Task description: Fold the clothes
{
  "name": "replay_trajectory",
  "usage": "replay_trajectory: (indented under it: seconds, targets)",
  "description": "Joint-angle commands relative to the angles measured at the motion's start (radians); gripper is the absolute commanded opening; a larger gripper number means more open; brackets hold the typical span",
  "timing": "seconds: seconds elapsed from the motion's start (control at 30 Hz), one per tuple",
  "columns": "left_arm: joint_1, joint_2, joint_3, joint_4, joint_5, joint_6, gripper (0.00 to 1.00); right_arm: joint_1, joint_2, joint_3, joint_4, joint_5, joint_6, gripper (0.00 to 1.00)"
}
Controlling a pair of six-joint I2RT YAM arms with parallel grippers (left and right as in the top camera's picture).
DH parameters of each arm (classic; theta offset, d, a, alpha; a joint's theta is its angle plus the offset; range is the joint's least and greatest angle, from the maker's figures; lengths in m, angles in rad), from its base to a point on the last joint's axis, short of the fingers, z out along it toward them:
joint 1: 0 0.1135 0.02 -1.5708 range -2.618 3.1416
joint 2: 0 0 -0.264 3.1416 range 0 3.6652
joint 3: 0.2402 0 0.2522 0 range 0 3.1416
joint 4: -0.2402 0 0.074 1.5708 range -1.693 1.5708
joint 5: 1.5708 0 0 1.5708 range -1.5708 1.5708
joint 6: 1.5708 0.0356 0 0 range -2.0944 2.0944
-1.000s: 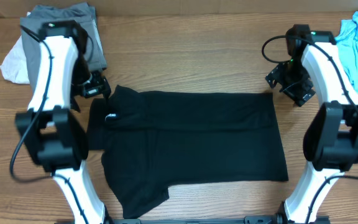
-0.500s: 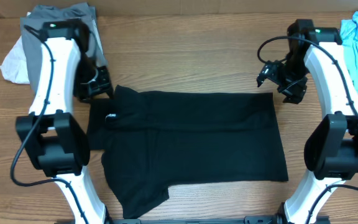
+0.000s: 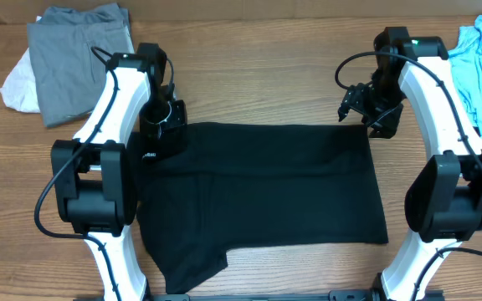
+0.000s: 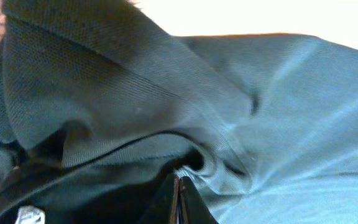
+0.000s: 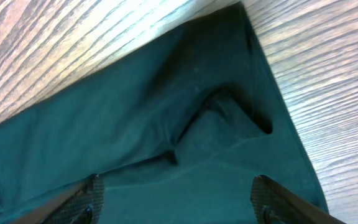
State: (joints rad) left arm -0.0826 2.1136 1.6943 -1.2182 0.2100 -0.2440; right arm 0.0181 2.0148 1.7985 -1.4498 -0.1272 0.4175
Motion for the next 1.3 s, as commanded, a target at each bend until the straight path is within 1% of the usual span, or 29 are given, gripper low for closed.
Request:
replay_trajectory:
  seconds: [0.0,0.1,0.27,0.33,0.43,0.57,0.77,0.9,1.03,1.2,1.27]
  targets:
    - [0.006,0.009,-0.047,0.019,-0.004,-0.023,0.04,0.014,-0.019,-0.004,0.003,-0.006,-0.006,0.79]
    - [0.005,0.009,-0.098,0.019,-0.081,-0.027,0.04,0.016,-0.019,-0.004,0.003,-0.006,-0.006,0.79]
    - [0.006,0.009,-0.177,0.023,-0.166,-0.035,0.06,0.016,-0.019,-0.004,0.003,-0.006,-0.006,0.79]
    - [0.007,0.009,-0.196,0.014,-0.220,-0.058,0.04,0.016,-0.019,-0.004,0.000,-0.006,-0.006,0.79]
    - [0.027,0.009,-0.198,-0.020,-0.300,-0.103,0.04,0.016,-0.019,-0.004,-0.004,-0.005,-0.006,0.79]
    - [0.085,0.009,-0.191,-0.071,-0.321,-0.106,0.04,0.016,-0.019,-0.004,-0.011,-0.006,-0.006,0.79]
    - [0.185,0.008,-0.156,-0.176,-0.322,-0.153,0.04,0.016,-0.019,-0.005,-0.026,-0.006,-0.003,0.77]
    - [0.213,-0.009,-0.119,-0.204,-0.301,-0.180,0.04,0.016,-0.019,-0.006,-0.014,-0.006,-0.002,0.75]
    - [0.193,-0.057,-0.079,-0.200,-0.243,-0.180,0.04,0.017,-0.015,-0.011,0.002,-0.007,-0.002,0.75]
    - [0.136,-0.109,-0.052,-0.190,-0.171,-0.171,0.04,0.042,-0.015,-0.068,0.038,-0.006,0.001,0.75]
    - [0.101,-0.113,-0.052,-0.178,-0.128,-0.151,0.04,0.056,-0.015,-0.106,0.072,-0.010,0.001,0.72]
